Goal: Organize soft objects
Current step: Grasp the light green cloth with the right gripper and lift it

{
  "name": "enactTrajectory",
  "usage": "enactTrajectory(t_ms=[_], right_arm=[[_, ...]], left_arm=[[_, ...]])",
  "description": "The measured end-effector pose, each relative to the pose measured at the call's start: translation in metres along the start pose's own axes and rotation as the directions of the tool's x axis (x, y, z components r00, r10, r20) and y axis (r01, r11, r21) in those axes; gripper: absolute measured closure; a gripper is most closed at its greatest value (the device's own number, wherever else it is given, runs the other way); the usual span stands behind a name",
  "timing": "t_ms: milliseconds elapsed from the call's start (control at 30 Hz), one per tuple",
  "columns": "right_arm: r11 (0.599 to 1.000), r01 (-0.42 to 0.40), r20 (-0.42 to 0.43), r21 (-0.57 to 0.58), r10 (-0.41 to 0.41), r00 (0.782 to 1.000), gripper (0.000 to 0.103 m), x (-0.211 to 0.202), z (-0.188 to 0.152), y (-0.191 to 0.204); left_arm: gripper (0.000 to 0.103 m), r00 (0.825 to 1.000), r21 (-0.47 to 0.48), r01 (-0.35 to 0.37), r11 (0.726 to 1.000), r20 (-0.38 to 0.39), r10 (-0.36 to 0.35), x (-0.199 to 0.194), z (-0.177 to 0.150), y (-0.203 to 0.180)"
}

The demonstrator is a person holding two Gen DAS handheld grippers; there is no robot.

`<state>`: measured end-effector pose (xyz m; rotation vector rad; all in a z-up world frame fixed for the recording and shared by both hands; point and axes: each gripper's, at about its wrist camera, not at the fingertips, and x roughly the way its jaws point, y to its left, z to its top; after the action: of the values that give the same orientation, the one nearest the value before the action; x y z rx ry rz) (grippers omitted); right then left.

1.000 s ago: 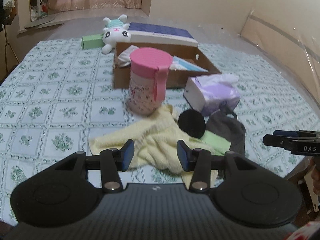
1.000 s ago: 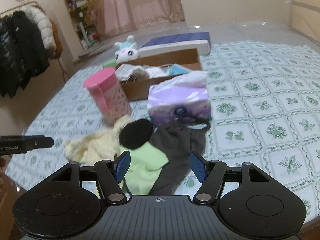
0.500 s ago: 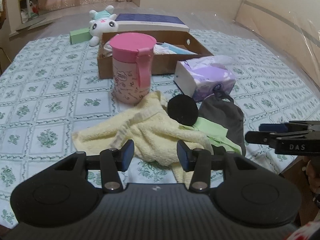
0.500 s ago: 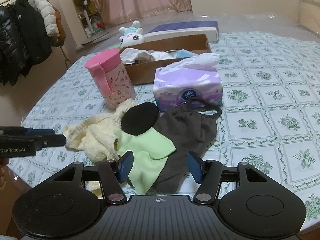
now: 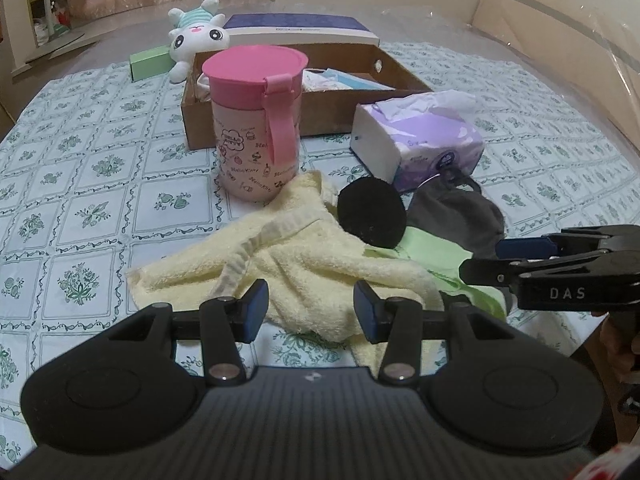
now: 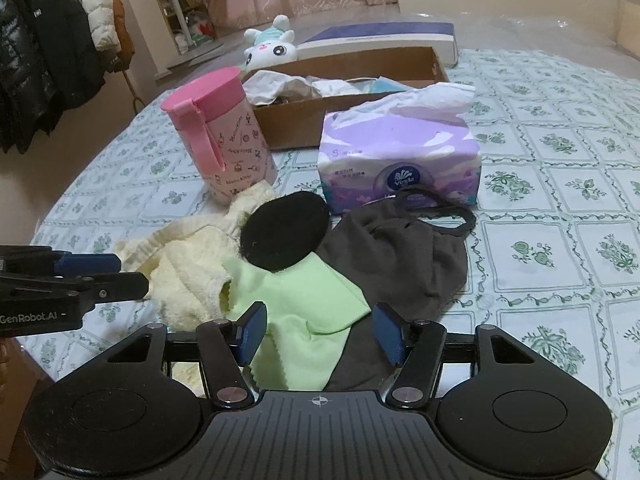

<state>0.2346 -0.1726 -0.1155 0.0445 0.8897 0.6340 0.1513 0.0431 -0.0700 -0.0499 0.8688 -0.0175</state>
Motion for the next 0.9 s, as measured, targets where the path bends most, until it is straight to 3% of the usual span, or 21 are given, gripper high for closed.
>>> enactTrajectory(t_ms=[467, 600, 833, 900], right_arm=[[0.998, 0.044, -0.031, -0.053, -0.046, 0.998, 0.043, 0.041, 0.001, 0.007], [0.991, 0.063, -0.016, -0.116, -0.065, 0.998, 0.043, 0.044, -0.003, 0.014], [0.980, 0.063, 0.007, -0.189, -0.063, 0.998, 0.091, 0.042, -0.006, 0.022], [0.983, 0.046, 0.006, -0.178, -0.045, 0.999, 0.098, 0.040, -0.005, 0.020]], left_arm=[[0.060, 1.000, -0.017, 0.001, 1.000, -0.022, -0.001, 0.016, -0.001, 0.009], [0.060, 1.000, -0.016, -0.002, 1.000, -0.025, 0.001, 0.018, -0.002, 0.010], [0.060, 1.000, -0.015, -0.007, 1.000, -0.024, 0.006, 0.017, -0.003, 0.010], [0.060, 1.000, -0.013, -0.008, 1.000, -0.023, 0.008, 0.016, -0.003, 0.009]])
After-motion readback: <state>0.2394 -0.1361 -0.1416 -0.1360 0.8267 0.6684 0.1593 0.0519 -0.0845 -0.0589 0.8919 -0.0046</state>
